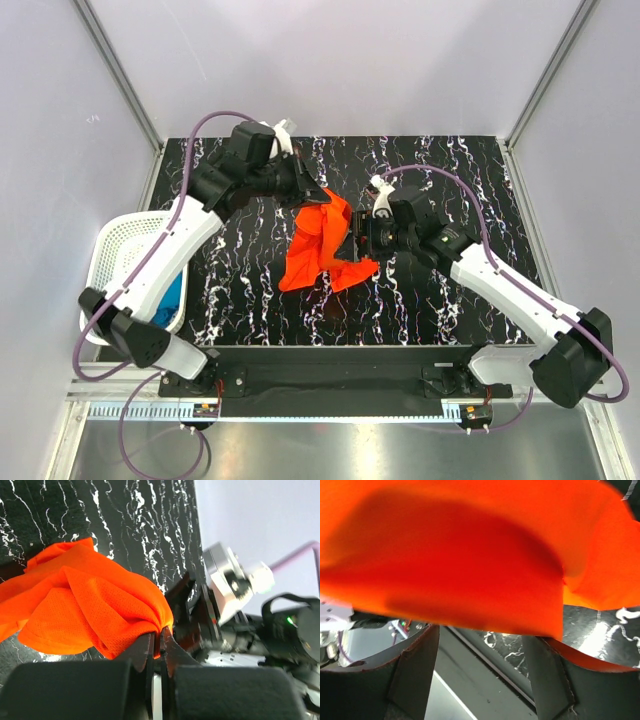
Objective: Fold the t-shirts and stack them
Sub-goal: Move the tshirt to the center of the board
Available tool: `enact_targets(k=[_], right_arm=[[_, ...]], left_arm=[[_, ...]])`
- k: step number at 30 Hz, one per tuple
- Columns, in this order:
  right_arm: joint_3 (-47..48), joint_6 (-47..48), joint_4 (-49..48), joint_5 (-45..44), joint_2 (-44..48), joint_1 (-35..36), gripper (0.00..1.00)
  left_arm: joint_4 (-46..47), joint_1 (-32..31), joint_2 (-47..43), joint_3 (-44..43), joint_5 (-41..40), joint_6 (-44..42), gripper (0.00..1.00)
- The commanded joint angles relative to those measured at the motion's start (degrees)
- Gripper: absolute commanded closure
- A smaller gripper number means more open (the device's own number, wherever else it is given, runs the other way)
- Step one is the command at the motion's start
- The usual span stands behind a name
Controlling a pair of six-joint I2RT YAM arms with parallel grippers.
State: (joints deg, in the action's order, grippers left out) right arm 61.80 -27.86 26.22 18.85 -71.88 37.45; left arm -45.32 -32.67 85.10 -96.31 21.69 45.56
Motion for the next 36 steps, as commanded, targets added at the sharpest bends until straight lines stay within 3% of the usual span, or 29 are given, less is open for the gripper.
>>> enact_targets(k=[1,6,10,12,13,16,20,25,30,34,36], right_arm=[[-0.1,1.5,-0.7,-5.1,2.2,0.2,0.25],[-0.5,0.3,-1.4,-0.4,0.1,0.2,0.20],[2.1,-0.6,-4.2,4.1,-1.3,1.2,0.28],[3.1,-0.7,-4.2,5.1,-1.0,1.5,0.49],[3.6,-0.9,-4.3,6.0,-0.2,1.5,0.84],[4.0,-1.9,-5.8,11.6,2.6,2.3,1.00],[2.2,-3.6,-7.1,25.0,7.4,3.9,1.00],[6.6,-10.6,-5.3,26.5,17.1,5.8,1.00],[11.1,-14.2,-2.5,13.3,19.8,5.8,1.00],[14.6,-13.0,2.9,-2.8,12.3,5.4,1.00],[20.1,-11.7,5.2,-5.6,7.0,1.6,1.00]], left_arm=[[3.0,-0.3,-6.0,1.6,1.5,0.7,1.00],[4.5,-0.6,-8.8,4.5,4.5,1.5,1.00],[5.5,-0.6,-12.3,7.1,5.1,2.3,1.00],[5.6,-0.6,-13.1,7.7,5.2,2.2,1.00],[5.5,-0.6,-13.6,7.8,5.4,1.7,1.00],[4.6,0.0,-17.1,7.5,2.8,-1.3,1.00],[2.2,0.8,-22.3,5.0,-3.3,-8.7,1.00],[2.0,0.8,-31.8,4.2,-8.3,-14.8,1.00],[3.4,0.9,-34.7,7.4,-4.2,-11.7,1.00],[3.1,0.9,-30.7,12.8,-4.4,-6.4,1.00],[0.4,0.8,-28.1,15.3,-5.8,-3.3,1.00]])
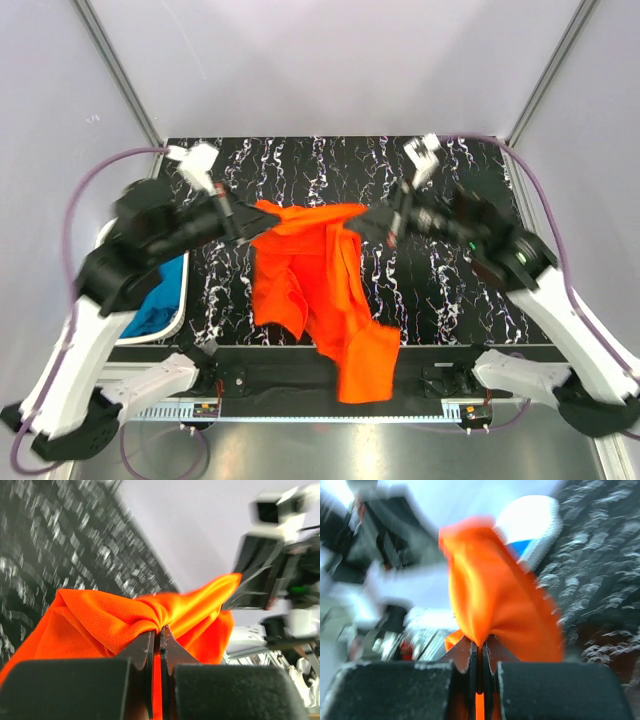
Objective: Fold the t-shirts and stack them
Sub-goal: Move the tshirt to the center of the board, then flatten the tshirt out
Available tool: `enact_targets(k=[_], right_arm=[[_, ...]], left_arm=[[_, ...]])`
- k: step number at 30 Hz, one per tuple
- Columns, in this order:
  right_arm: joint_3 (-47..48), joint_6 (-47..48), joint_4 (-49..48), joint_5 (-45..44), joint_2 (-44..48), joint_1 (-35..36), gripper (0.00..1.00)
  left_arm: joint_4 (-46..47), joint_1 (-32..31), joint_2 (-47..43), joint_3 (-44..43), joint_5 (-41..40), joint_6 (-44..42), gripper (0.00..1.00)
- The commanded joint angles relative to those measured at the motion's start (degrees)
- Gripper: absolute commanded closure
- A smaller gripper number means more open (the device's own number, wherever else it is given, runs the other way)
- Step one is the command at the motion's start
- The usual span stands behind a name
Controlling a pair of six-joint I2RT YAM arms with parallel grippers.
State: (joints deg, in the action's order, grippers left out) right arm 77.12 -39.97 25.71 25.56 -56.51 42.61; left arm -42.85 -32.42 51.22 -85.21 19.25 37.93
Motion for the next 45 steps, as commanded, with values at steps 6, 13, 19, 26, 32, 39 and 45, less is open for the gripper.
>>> enact_targets(k=[6,13,19,26,32,39,45], right_arm=[[19.2,1.8,12.2,7.1,-37.6,-20.3,0.82],[48.3,18.1,41.5,-1.9,-64.6,-22.0,0.19],[31.0,20.6,39.2,-12.3,-52.7,-22.2,0.11],[-1.8,18.4,26.0,-6.7,-38.6,-22.0,0.41],[-11.4,13.8,20.2,-1.4,-35.2,-22.0,0.37],[-16.3,9.5,15.3,4.3,-35.2,-21.3,0.40],[-18.1,7.4,13.0,4.3,-33.9,-21.0,0.45]], left_arm=[[-11.5,6.9,17.4,9.1,-8.6,3.0,0.40],[-18.7,15.5,24.1,2.0,-13.8,-12.2,0.29],[-7.7,14.1,23.5,11.9,-0.2,-12.9,0.30],[2.8,7.6,31.4,11.3,0.2,-11.5,0.44],[10.9,7.1,46.8,1.5,-1.1,-9.5,0.40],[11.9,6.7,63.6,-9.7,-6.1,-7.9,0.56],[12.1,6.6,69.0,-12.6,-9.4,-7.8,0.60]])
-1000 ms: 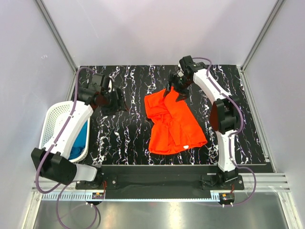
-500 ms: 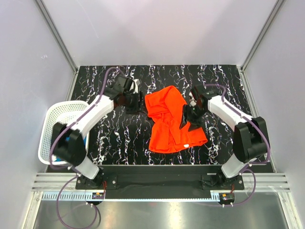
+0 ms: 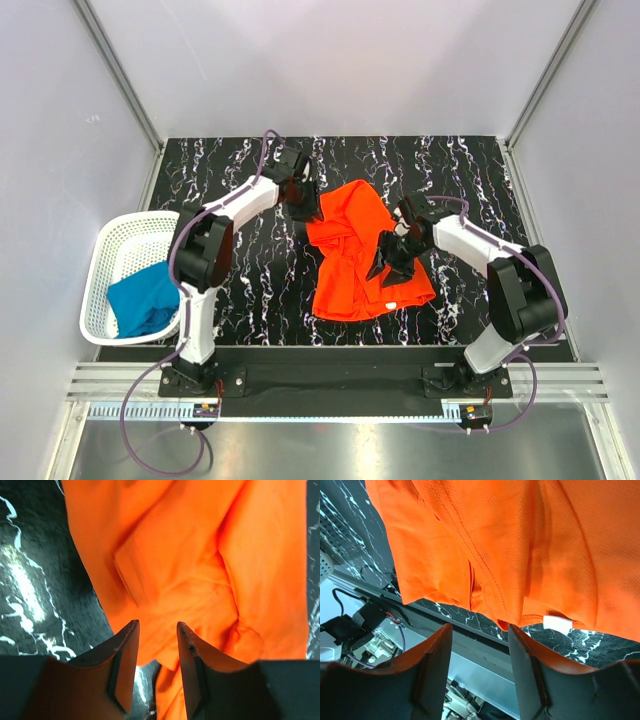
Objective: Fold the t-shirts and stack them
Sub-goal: Flatten the tshirt out
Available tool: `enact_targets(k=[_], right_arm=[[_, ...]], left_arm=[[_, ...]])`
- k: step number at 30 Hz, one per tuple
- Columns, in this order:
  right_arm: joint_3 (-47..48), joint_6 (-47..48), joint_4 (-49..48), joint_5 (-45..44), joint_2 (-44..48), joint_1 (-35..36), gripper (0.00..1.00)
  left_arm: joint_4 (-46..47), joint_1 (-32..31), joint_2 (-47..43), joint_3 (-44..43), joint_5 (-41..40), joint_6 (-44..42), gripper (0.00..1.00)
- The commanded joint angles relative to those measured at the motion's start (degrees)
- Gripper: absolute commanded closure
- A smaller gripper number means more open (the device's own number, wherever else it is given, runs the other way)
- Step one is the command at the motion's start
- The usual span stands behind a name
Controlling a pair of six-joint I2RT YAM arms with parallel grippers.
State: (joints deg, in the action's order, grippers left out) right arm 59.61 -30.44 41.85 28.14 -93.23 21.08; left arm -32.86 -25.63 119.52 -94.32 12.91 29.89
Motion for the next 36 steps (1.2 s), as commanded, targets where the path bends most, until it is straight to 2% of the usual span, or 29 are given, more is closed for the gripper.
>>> enact_targets(k=[1,13,14,17,18,25,32,36], right_arm=[[-1.2,-2.3,-3.4,1.8,3.0,0.5,0.45],[-4.0,-2.9,-5.4,2.6,1.7,0.6,0.44],[-3.9,-3.0,-5.6,2.7,1.6,0.7,0.43],[-3.6,-3.5,-6.2,3.2,0.5,0.7,0.44],[-3.5,-3.8,-6.5,3.4,-0.1,0.8,0.44],[-2.1,-3.8,-7.0,2.2,-2.8,1.9,0.44],[-1.5,-1.8,-3.3,-3.9,-3.4,1.9,0.37],[-1.2,-1.8,-2.5,-5.1,-4.2,1.9,0.38]], left_arm=[[2.1,-0.2,1.1,-3.6,-3.3,0.3,0.60],[2.1,0.1,8.1,-8.4,-2.6,1.0,0.61],[2.1,0.1,8.4,-8.9,-2.6,1.0,0.68],[2.1,0.1,8.6,-10.0,-2.2,0.9,0.76],[2.1,0.1,8.4,-10.2,-1.9,1.0,0.81],[2.1,0.1,6.5,-10.2,-1.0,1.1,0.96],[2.1,0.2,3.7,-8.6,1.3,1.6,1.00],[2.1,0.2,2.6,-8.2,2.5,1.7,1.00]])
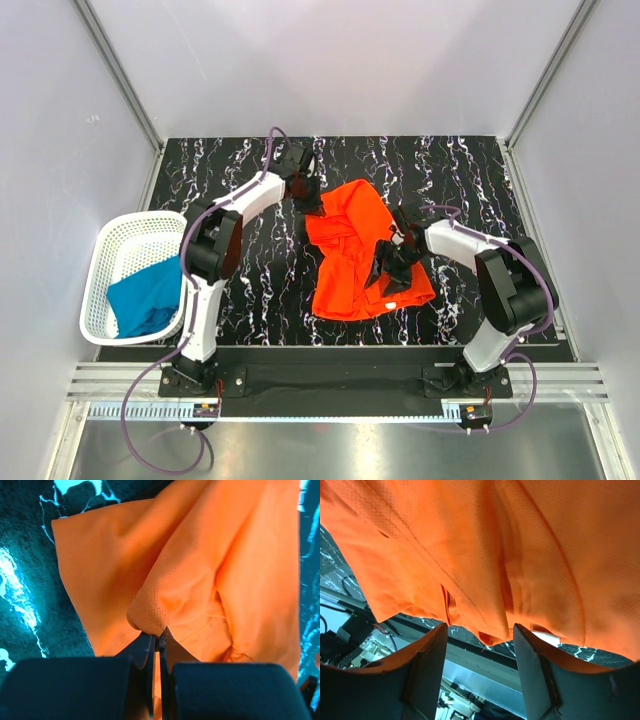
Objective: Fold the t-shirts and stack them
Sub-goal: Flatten the tshirt out
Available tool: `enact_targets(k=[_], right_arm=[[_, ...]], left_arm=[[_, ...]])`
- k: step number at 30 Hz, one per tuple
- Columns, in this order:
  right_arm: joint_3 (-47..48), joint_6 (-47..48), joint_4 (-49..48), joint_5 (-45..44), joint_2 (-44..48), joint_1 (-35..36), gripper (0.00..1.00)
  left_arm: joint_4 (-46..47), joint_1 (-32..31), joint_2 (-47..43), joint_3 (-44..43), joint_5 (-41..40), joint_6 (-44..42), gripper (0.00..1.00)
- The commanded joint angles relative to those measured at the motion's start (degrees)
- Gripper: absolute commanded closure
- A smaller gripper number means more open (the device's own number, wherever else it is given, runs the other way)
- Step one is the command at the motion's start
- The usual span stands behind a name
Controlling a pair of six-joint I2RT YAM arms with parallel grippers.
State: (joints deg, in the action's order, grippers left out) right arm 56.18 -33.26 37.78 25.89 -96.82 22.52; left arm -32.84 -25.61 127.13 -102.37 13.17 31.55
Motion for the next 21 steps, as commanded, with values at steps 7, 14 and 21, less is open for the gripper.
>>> enact_targets(k=[7,14,21], right_arm=[[4.2,2.4,-0.5,-1.7,-4.1,0.8,0.50],[6.0,2.2,-0.1,-7.0,-3.4,0.8,1.00],[12.7,4.3,11.9,-25.3,11.5,-0.1,1.00]], left_arm=[[2.1,0.6,-8.9,1.2,3.1,-0.2,1.00],[1.8,1.4,-13.6,2.3,4.0,1.2,1.00],[1.5,3.3,-20.8,4.4,3.9,2.2,1.00]])
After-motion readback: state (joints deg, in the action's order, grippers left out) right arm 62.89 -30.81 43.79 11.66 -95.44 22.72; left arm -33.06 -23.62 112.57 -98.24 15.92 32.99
